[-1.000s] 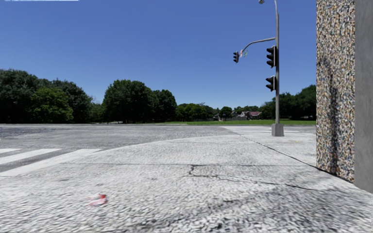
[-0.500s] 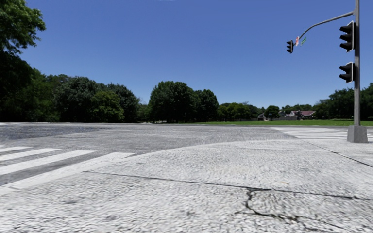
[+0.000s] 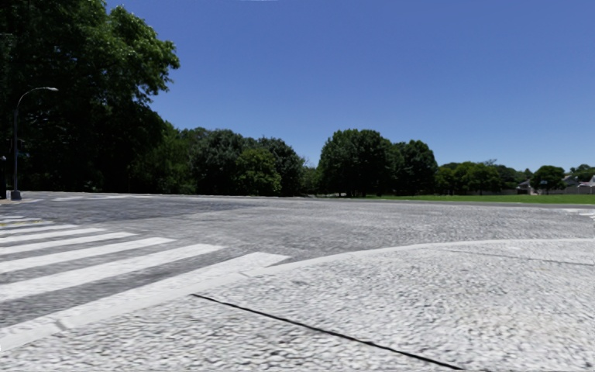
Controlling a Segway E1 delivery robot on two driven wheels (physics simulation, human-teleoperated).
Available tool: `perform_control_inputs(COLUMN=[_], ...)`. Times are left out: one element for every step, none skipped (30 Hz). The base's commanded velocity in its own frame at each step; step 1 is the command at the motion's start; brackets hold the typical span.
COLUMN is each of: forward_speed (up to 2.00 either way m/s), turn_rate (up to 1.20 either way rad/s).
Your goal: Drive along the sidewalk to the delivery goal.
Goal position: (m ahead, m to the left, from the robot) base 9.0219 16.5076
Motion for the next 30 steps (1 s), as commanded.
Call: perform_control_inputs(forward_speed=[1.57,1.57,1.57,1.57,1.57,1.57,1.57,1.57,1.57,1.57,1.57,1.57,1.57,1.57,1.57,1.57,1.57,1.57,1.57,1.57,1.57,1.57,1.57,1.57,1.57,1.57,1.57,1.57,1.57,1.57], turn_rate=[0.64,0.64,0.64,0.64,0.64,0.64,0.64,0.64,0.64,0.64,0.65,0.65,0.65,0.65,0.65,0.65,0.65,0.66,0.67,0.67,0.67,0.67,0.67,0.67,0.67,0.67,0.67,0.67,0.67,0.67])
